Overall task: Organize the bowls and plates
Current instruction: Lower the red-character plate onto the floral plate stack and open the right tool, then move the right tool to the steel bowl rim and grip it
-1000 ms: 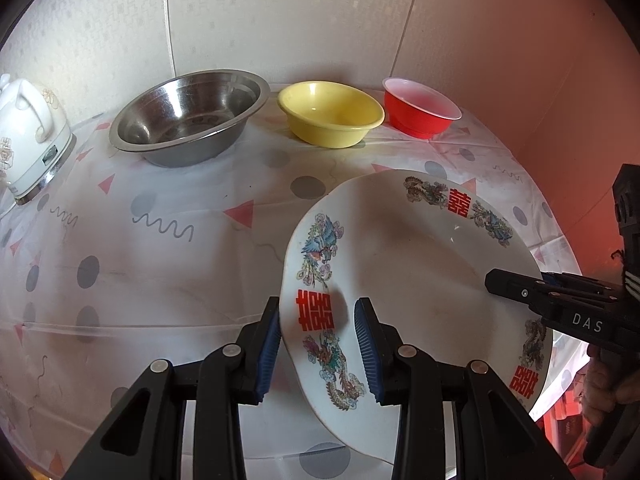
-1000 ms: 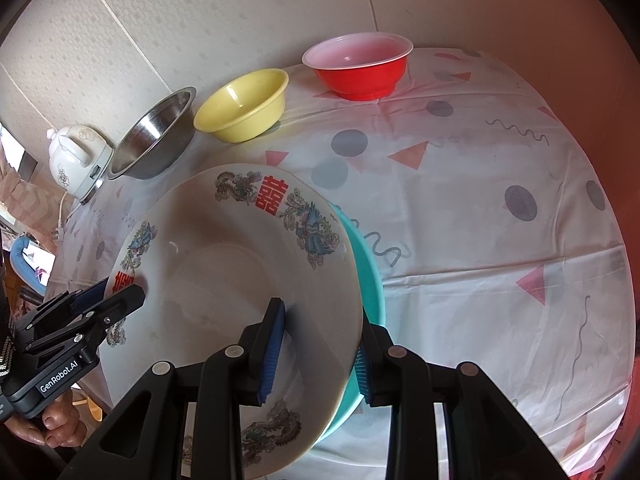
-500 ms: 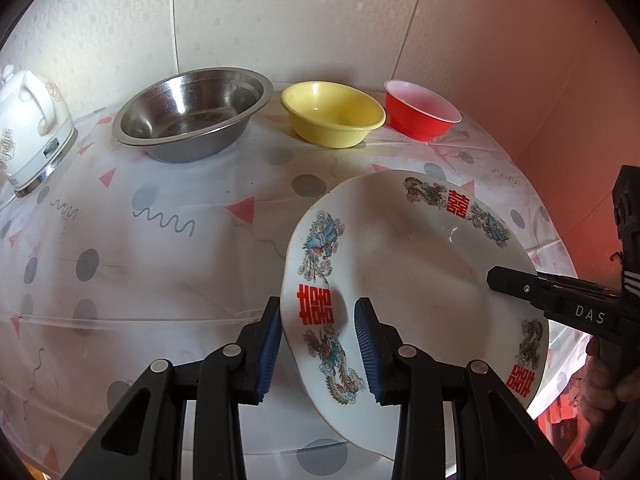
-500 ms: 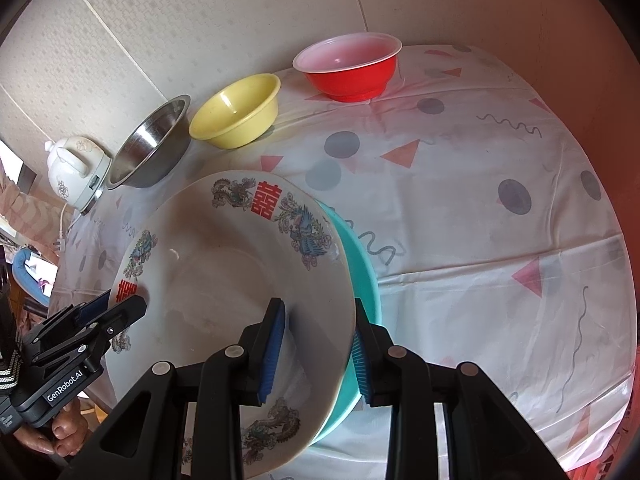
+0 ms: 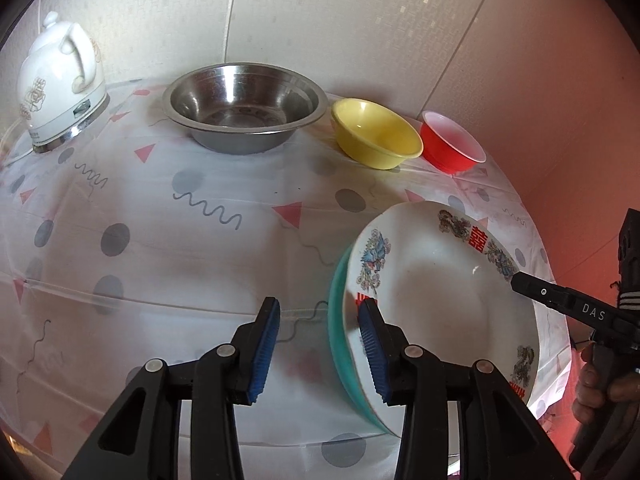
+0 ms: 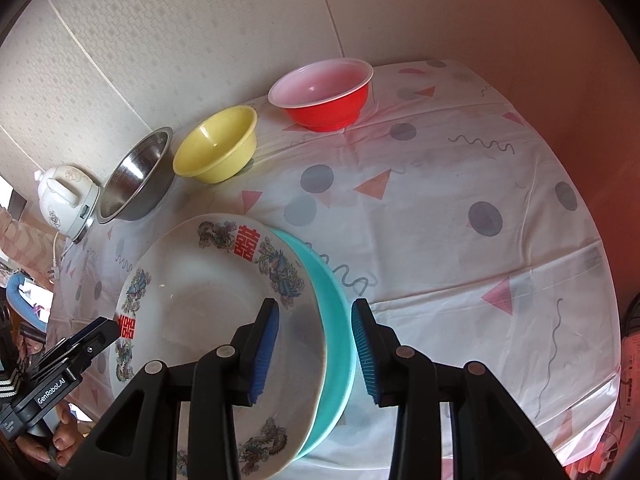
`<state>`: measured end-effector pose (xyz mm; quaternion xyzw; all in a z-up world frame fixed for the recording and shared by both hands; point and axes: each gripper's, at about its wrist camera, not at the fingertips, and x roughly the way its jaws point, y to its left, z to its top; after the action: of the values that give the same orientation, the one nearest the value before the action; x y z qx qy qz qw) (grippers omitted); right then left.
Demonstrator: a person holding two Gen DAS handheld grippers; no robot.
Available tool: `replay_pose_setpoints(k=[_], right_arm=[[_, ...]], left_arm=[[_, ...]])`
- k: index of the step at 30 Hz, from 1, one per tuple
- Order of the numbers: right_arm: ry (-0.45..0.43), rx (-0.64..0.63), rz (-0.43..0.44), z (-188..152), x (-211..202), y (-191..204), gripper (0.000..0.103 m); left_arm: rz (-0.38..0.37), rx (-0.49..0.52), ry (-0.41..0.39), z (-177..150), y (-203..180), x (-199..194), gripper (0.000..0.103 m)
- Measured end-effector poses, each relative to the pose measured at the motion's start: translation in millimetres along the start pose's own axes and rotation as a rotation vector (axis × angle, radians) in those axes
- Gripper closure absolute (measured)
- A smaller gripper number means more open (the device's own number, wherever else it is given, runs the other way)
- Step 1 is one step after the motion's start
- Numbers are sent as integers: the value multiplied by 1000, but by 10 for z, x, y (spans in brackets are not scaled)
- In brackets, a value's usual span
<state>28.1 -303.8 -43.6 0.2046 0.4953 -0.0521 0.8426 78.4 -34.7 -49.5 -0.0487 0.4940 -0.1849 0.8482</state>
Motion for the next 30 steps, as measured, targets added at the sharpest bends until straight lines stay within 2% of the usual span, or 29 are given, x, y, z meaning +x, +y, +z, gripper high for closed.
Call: replay_pose_setpoints(k=[2, 5, 8, 12, 18, 19, 21, 24, 26, 30], right_arm=[[-22, -3, -4, 58, -58, 13, 64], [-51, -5, 15, 161, -126, 77, 63], [-59, -16, 61, 256, -135, 217, 63], [-40, -60, 134, 364, -66, 521, 63], [13, -97, 256, 520, 138, 1022, 63], [28, -101, 274, 542, 173, 1108, 63], [54, -106, 309, 588, 257, 1269, 63], [98, -89, 347, 660, 416, 1456, 63], [127, -50, 369, 713, 534, 1532, 63], [151, 40, 365, 844, 757, 1608, 63]], left_arm=[[8, -33, -14, 14, 101, -56, 56], [31, -96, -28, 46, 300, -113, 46], [65, -144, -34, 69, 495, -126, 44], [114, -190, -28, 110, 733, -139, 36], [183, -217, -55, 214, 1002, -191, 35], [189, -222, -54, 246, 1046, -196, 32], [185, -233, -39, 317, 1134, -187, 27], [179, -261, -30, 431, 1276, -165, 25], [162, -276, -30, 518, 1359, -165, 19], [123, -313, -34, 713, 1482, -139, 15]])
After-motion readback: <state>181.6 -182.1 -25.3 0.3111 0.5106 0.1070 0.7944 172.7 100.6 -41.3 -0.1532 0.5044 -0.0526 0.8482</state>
